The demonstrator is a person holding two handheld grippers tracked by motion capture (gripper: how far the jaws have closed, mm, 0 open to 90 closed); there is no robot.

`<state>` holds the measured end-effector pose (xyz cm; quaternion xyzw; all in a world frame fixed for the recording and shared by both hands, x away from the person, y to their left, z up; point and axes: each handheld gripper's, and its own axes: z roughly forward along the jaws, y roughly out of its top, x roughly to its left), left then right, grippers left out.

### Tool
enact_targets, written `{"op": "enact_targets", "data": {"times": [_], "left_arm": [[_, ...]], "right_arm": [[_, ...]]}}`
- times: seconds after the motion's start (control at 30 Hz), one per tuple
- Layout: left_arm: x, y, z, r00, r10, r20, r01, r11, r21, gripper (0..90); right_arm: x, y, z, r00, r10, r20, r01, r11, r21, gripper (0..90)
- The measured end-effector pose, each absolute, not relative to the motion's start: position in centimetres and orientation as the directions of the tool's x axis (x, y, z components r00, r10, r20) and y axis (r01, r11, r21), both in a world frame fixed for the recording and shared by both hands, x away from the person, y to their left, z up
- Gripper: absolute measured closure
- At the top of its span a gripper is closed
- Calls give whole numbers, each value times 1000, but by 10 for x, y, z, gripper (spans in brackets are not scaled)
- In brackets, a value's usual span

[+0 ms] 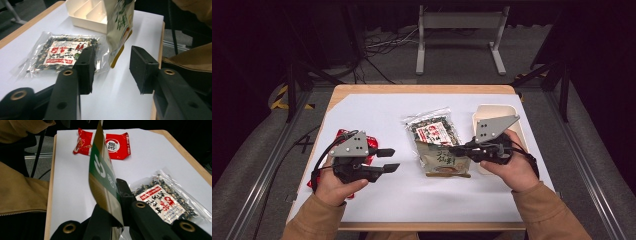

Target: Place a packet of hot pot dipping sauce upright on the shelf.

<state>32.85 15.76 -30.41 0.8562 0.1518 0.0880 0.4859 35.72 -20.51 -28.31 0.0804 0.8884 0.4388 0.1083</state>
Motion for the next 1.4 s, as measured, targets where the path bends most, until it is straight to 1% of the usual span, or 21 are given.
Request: {"op": "enact_targets", "data": {"times": [0.2, 0.4, 0.67, 0.87, 1.03, 1.23, 1.4], "left_arm": [[333, 169, -307, 922, 385, -46, 221, -423, 879, 468], [338, 180, -311, 903, 425, -64, 242, -379, 893, 412], [348, 194, -319, 876, 469, -116, 284, -306, 909, 298], [352, 199, -326, 851, 517, -91, 283, -308, 908, 238], [358, 201, -334, 833, 550, -66, 286, -324, 902, 214], [362, 202, -342, 807, 590, -27, 281, -343, 896, 181], [366, 206, -347, 797, 601, -50, 306, -331, 893, 172]], "right_arm": [[365, -214, -275, -956, 258, -138, 48, 604, 796, 893], [374, -224, -266, -945, 287, -156, 47, 591, 805, 893], [387, -239, -256, -931, 326, -166, 63, 591, 804, 893], [397, -253, -250, -922, 346, -172, 67, 583, 810, 893], [407, -265, -248, -918, 361, -166, 76, 568, 819, 893], [415, -274, -247, -909, 365, -203, 56, 587, 807, 894], [421, -280, -246, -899, 368, -236, 29, 588, 809, 893]]}}
